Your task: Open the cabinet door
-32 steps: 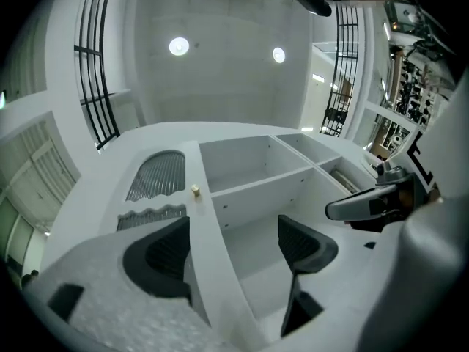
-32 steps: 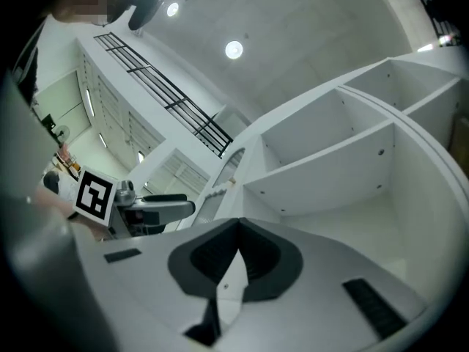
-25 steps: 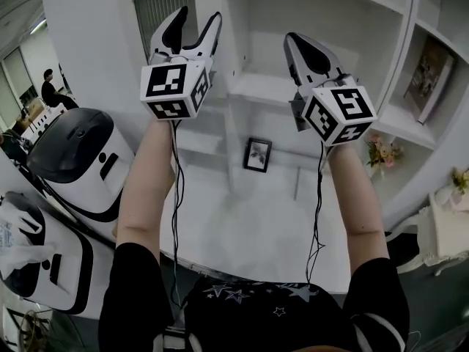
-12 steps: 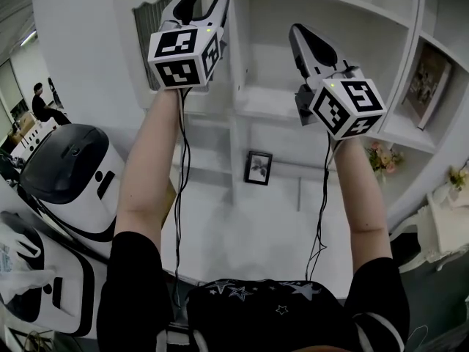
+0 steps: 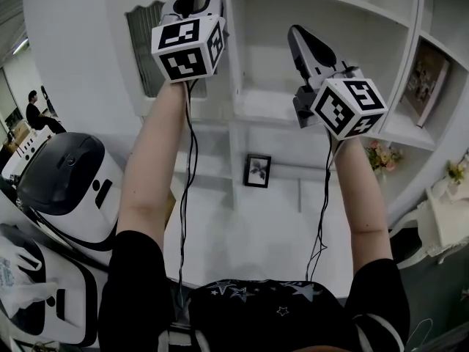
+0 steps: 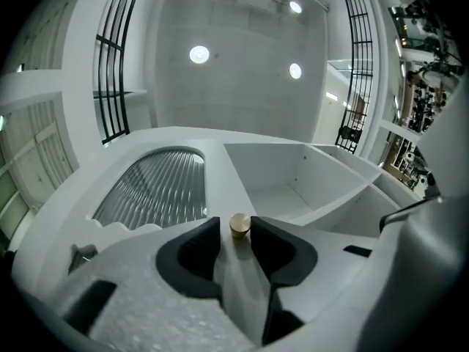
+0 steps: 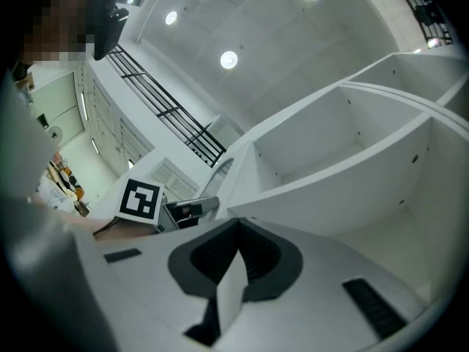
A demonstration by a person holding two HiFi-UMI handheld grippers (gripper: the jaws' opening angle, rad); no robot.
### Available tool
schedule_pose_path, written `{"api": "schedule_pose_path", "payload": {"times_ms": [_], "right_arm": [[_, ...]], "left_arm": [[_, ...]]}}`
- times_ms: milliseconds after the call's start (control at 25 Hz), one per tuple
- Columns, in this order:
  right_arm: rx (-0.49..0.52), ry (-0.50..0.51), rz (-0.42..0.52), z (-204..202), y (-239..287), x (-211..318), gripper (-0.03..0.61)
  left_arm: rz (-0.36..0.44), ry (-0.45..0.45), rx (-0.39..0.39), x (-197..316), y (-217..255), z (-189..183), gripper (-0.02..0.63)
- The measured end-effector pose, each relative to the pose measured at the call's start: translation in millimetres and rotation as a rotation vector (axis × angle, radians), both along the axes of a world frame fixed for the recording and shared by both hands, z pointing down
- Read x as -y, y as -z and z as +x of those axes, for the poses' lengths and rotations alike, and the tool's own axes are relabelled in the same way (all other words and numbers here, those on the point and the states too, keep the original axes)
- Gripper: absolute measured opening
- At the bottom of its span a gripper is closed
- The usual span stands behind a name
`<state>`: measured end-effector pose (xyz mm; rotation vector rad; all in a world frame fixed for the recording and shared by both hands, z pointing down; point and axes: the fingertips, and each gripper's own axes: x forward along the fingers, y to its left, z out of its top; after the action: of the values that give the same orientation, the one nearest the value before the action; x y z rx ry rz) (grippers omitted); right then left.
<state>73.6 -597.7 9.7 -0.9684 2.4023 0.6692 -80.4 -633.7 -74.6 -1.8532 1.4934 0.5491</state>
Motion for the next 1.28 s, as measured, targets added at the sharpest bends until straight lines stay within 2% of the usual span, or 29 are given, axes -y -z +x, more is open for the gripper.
{"api": "schedule_pose_path", "payload": {"times_ms": [120,280,440,720,880,1120,1280], "right_arm": [[-0.008,0.017,-0.009,-1,-3,0,0.006],[-0.030,0.034,-0.014,-2,-8,-2,0.006],[-0.097,-0.005,0.034,-2,-9,-12,0.006],[-0.080,-0.021,0.056,-12,11,-40,0.006],[-0.066,-0.024,0.054,-40,12,-58,0.006],[-0.064,-0.043,0.072,-75,3,-82,0.006],[-0.052,-0.051,0.041,-94,-6,-87,0.006]], "left_arm": [[-0.019,0.021,0.017,0,1,5,0.095],[-0.038,0.003,-0.021,1,1,6,0.089],[-0.034,0.016,-0.008,-9,1,1,0.087],[-0.041,-0.039,0.018,-46,1,-6,0.081],[-0.064,-0.123,0.030,-71,-2,-14,0.078],[-0.069,-0.230,0.001,-103,-2,-29,0.077],[-0.080,-0.297,0.016,-119,-2,-39,0.077]]}}
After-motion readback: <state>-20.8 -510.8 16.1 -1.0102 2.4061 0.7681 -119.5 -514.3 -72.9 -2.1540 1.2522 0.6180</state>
